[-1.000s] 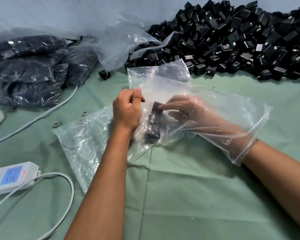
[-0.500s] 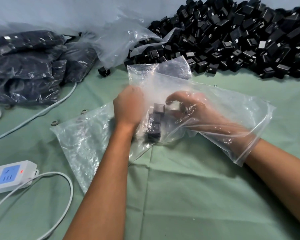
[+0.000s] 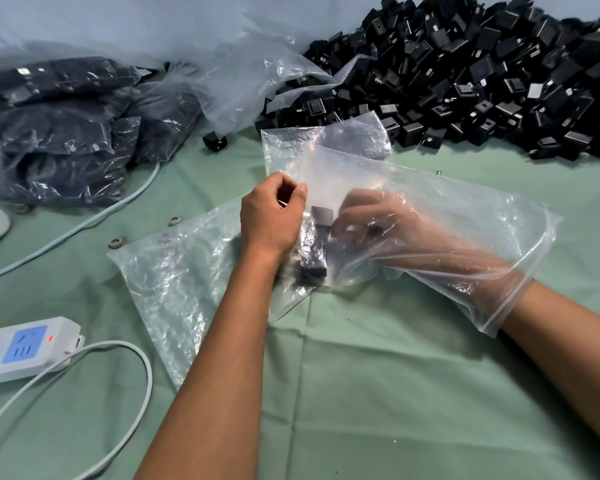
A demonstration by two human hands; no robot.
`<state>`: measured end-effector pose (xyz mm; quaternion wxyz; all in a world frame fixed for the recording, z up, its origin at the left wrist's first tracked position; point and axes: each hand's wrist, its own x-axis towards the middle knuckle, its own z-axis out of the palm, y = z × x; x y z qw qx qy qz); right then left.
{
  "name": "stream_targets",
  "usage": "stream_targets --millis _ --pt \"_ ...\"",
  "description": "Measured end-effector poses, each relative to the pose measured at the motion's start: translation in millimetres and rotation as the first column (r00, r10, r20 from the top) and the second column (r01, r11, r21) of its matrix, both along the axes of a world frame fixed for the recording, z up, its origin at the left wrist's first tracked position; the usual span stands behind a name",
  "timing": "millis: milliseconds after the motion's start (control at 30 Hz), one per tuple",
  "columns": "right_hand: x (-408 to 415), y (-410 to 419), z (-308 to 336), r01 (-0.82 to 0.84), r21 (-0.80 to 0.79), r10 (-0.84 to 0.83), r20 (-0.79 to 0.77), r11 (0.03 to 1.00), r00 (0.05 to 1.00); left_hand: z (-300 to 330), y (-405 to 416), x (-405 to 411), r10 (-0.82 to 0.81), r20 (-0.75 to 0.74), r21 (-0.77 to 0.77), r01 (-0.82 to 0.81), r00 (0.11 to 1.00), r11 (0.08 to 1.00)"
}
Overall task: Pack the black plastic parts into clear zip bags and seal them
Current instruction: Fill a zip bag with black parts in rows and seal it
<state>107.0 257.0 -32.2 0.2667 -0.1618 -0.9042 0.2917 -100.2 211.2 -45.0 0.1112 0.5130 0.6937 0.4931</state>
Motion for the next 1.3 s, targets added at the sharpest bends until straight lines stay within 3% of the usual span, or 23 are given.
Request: stream_targets --millis 133,267,367,467,533,633,767,833,933,1167,1300 --pt "-8 -6 7 0.011 0.005 -0.011 0.01 1.0 1.0 0 0 0 0.008 -0.01 -0.008 -0.008 1.0 1.0" --pt "-14 -3 -5 -0.02 0.013 0.021 -0.09 1.0 0.996 0 0 -1 0.012 -0.015 -0.019 -0.012 1.0 1.0" --pt "-8 6 -14 -0.135 -0.038 0.127 -0.167 0.99 0.978 -1 0 -2 0.015 -0.015 -0.031 -0.016 1.0 0.999" --pt "0 17 -7 -0.083 -0.179 0.082 -0.012 0.98 0.997 -1 0 -3 0.018 -0.011 -0.049 -0.018 1.0 0.999" --pt "-4 21 -10 -0.045 -0.239 0.033 -0.055 0.97 0.998 1 0 -3 0.015 -0.007 -0.058 -0.015 1.0 0.998" --pt "-13 21 -17 0.014 -0.219 -0.042 -0.125 0.976 0.991 2 -1 -2 0.023 -0.004 -0.061 -0.023 1.0 0.998" --pt "-18 19 4 -0.019 -0.197 0.017 -0.011 0.98 1.0 4 -2 -1 0.045 -0.015 -0.066 -0.046 0.999 0.997" --pt "-21 17 12 -0.101 -0.111 0.107 0.046 0.989 0.993 5 -2 0 0.039 -0.022 -0.065 -0.04 0.999 0.997" --pt "-19 12 17 -0.033 -0.13 0.055 0.175 0.991 0.983 5 -3 2 0.011 -0.07 -0.075 -0.016 0.997 0.997" --pt "-10 5 3 0.117 -0.286 -0.078 0.142 0.951 0.987 6 -5 3 -0.012 -0.109 -0.074 0.004 0.994 0.997" --pt "-9 0 5 0.126 -0.363 -0.075 0.151 0.923 0.986 7 -5 2 -0.01 -0.089 -0.091 0.002 0.996 0.996"
